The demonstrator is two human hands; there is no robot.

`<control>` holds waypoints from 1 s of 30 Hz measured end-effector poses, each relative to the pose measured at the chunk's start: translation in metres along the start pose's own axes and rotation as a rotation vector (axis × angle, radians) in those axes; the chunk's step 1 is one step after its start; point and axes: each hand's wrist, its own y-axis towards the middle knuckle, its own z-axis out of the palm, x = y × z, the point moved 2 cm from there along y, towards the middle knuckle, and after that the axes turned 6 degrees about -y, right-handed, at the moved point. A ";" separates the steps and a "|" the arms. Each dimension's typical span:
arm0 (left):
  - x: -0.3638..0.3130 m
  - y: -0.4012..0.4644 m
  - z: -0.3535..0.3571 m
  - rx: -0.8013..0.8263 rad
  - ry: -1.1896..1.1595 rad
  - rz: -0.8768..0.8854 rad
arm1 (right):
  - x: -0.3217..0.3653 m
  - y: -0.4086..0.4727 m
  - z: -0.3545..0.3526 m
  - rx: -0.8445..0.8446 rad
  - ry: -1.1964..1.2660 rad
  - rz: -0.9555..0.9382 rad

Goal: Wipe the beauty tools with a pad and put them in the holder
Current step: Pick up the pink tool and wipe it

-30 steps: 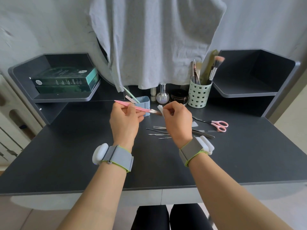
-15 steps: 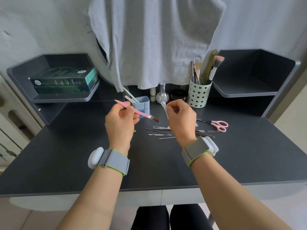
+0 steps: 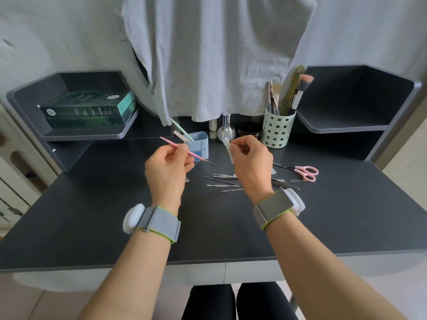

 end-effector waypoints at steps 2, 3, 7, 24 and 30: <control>0.000 0.000 0.001 0.000 0.010 0.002 | 0.001 -0.001 0.001 0.006 0.000 0.002; 0.000 0.000 0.001 0.000 0.016 0.003 | 0.001 -0.002 0.001 0.010 0.001 0.003; 0.000 0.001 0.003 -0.011 -0.004 -0.001 | 0.002 -0.005 0.002 0.012 0.010 -0.003; 0.001 0.003 0.012 -0.113 -0.103 -0.002 | 0.019 -0.034 0.021 -0.009 0.012 -0.226; 0.000 0.000 0.012 -0.116 -0.110 -0.021 | 0.014 -0.034 0.026 -0.043 -0.052 -0.312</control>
